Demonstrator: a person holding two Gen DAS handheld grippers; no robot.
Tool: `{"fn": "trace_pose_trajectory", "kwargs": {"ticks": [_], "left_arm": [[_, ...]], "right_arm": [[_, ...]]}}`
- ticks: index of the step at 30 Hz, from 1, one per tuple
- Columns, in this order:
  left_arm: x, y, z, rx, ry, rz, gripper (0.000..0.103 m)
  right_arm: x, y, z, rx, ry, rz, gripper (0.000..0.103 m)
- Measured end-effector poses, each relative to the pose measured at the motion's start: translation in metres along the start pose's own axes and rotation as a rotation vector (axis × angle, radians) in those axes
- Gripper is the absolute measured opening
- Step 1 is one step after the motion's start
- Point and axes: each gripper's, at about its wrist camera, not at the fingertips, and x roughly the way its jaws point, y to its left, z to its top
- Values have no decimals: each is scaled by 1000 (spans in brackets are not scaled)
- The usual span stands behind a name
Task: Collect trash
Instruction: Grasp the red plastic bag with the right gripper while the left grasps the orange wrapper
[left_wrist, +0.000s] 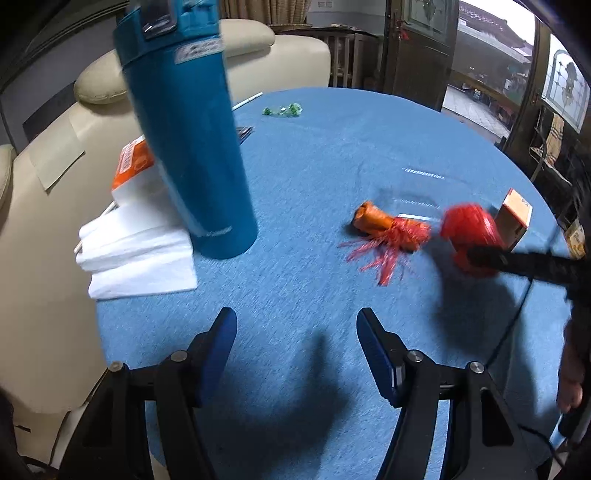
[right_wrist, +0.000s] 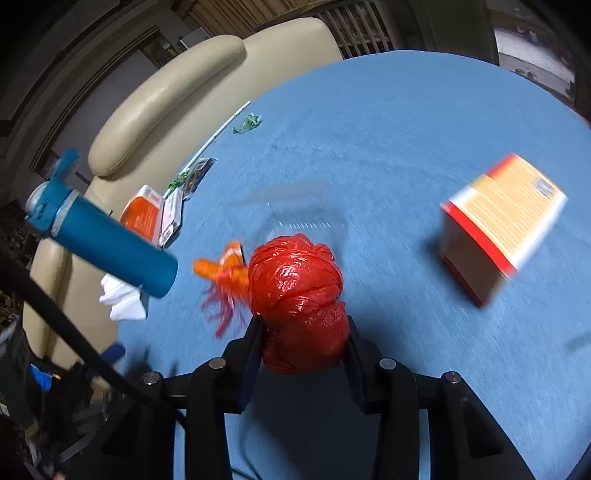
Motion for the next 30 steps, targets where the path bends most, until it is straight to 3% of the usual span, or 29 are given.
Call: {"fn": "trace_pose_trajectory", "kwargs": {"ticks": [9, 14, 20, 25, 26, 29, 30], "left_arm": [[25, -25, 54, -3, -19, -165, 69], [51, -39, 75, -34, -15, -208, 71], [87, -46, 80, -97, 59, -242, 71], [99, -46, 77, -102, 70, -266, 70], [99, -46, 75, -93, 71, -263, 67], [96, -45, 72, -73, 69, -250, 46], [95, -43, 70, -70, 70, -252, 46]], "right_arm": [[-38, -33, -41, 46, 13, -4, 43], [-44, -46, -56, 74, 14, 7, 43], [-46, -52, -59, 90, 9, 32, 43], [-47, -54, -59, 99, 5, 40, 43], [-49, -56, -61, 103, 3, 44, 43], [-53, -60, -63, 115, 0, 50, 43], [-53, -60, -63, 116, 0, 49, 43]]}}
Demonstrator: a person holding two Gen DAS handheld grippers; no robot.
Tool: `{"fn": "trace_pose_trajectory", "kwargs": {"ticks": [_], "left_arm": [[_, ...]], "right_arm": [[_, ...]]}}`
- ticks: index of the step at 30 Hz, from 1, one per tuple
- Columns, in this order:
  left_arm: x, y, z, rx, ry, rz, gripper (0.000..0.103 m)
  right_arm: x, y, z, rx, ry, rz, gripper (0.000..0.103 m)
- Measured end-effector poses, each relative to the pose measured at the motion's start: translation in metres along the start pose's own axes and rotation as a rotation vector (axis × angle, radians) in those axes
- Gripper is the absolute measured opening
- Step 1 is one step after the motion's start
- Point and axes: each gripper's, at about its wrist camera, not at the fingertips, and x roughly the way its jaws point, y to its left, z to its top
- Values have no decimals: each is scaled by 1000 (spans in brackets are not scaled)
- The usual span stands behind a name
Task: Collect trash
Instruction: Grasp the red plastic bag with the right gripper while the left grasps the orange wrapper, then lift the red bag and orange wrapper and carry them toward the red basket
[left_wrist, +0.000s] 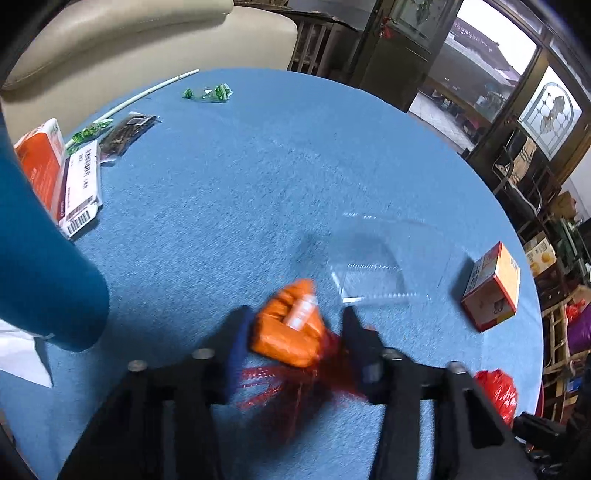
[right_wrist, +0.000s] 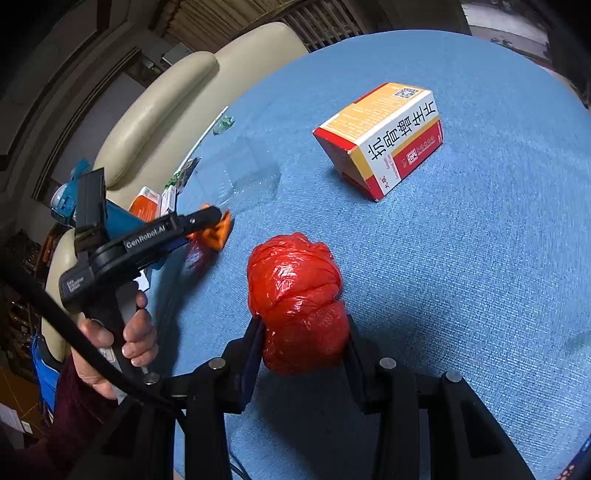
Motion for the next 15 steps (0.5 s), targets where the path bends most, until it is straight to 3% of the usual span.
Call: {"fn": "trace_pose_trajectory", "kwargs": {"ticks": [15], "left_arm": [[-40, -13, -54, 55, 39, -78, 43]], "right_arm": [[-7, 11, -6, -17, -4, -8, 43]]}}
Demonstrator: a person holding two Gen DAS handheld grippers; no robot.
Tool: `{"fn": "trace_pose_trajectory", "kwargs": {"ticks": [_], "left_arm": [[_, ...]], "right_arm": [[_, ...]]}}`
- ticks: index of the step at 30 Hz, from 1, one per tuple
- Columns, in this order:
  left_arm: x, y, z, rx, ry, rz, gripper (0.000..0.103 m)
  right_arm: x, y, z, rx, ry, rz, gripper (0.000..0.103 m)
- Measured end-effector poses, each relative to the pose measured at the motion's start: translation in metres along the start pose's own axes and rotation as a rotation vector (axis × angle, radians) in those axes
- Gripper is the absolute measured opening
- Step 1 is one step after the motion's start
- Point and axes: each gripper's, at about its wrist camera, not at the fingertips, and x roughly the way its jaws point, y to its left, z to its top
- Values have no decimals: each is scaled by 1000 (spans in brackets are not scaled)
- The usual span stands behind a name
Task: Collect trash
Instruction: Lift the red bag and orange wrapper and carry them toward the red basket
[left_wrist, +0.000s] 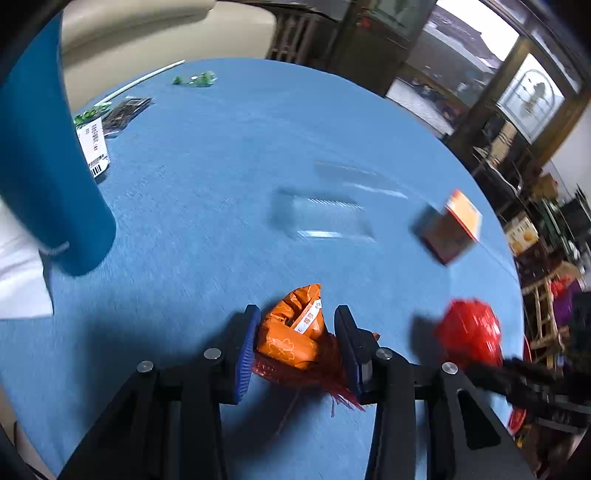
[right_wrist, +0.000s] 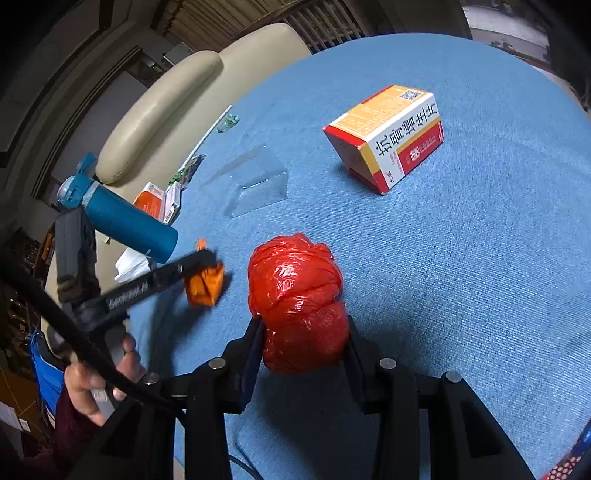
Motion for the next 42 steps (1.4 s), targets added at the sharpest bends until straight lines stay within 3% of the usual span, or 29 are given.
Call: {"fn": "trace_pose_trajectory", "kwargs": {"ticks": [8, 29, 42], "left_arm": [[-39, -39, -22, 98, -59, 10, 43], [-112, -124, -34, 317, -220, 86, 43], [-141, -156, -44, 398, -286, 124, 43]], "right_arm": [[-23, 4, -7, -12, -43, 3, 43], [-128, -1, -37, -34, -211, -72, 43], [-168, -3, -49, -34, -302, -102, 43]]}}
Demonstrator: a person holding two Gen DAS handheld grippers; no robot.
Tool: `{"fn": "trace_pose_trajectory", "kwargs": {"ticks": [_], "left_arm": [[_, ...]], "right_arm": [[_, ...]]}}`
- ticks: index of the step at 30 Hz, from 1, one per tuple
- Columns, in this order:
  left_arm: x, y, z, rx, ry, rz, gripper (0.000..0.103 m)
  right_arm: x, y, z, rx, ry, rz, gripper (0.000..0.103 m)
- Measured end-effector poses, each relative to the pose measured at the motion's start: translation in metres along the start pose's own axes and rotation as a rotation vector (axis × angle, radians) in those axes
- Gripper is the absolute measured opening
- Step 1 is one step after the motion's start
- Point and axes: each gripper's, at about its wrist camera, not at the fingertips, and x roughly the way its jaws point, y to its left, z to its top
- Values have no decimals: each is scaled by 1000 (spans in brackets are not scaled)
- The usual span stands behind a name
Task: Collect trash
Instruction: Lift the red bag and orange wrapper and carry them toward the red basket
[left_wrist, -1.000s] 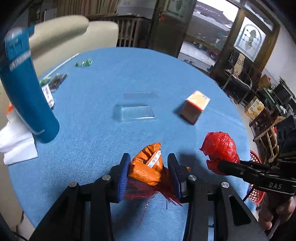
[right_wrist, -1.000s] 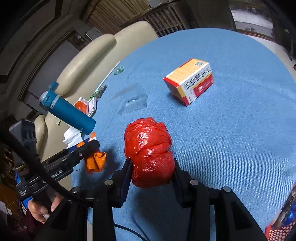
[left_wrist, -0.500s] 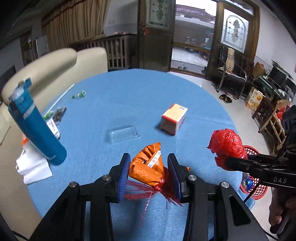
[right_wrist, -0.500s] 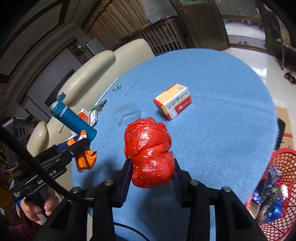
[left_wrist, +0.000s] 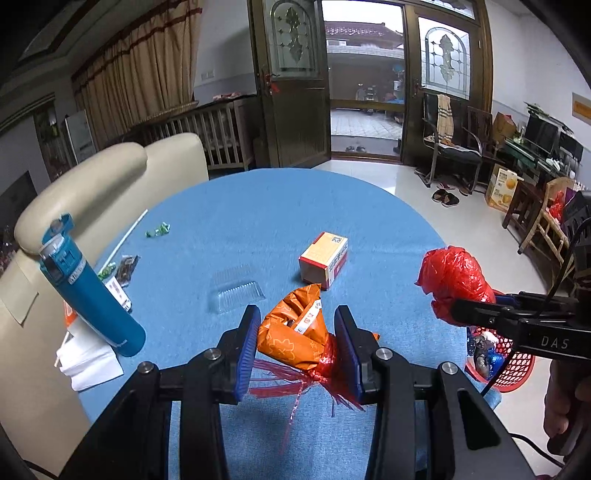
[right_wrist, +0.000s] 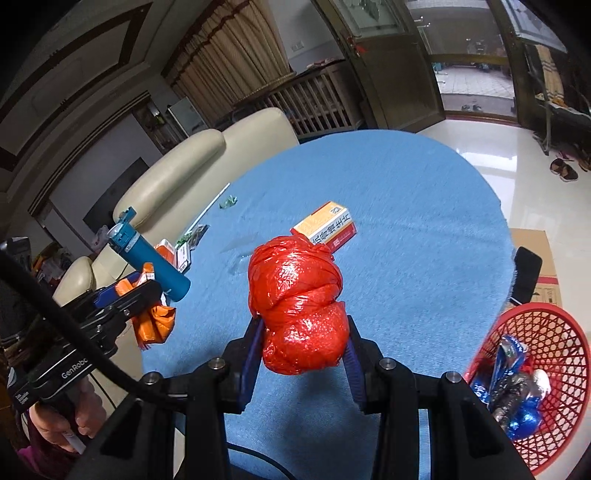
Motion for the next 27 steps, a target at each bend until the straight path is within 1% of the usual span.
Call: {"fn": "trace_pose_trajectory", "kwargs": {"ticks": [10, 27], "left_arm": [[-12, -17, 3, 49, -33, 23, 43], [-25, -45, 8, 102, -57, 35, 43]], "right_arm": [[-21, -8, -1, 13, -42, -3, 43], [-44, -19, -6, 32, -94, -8, 43]]}}
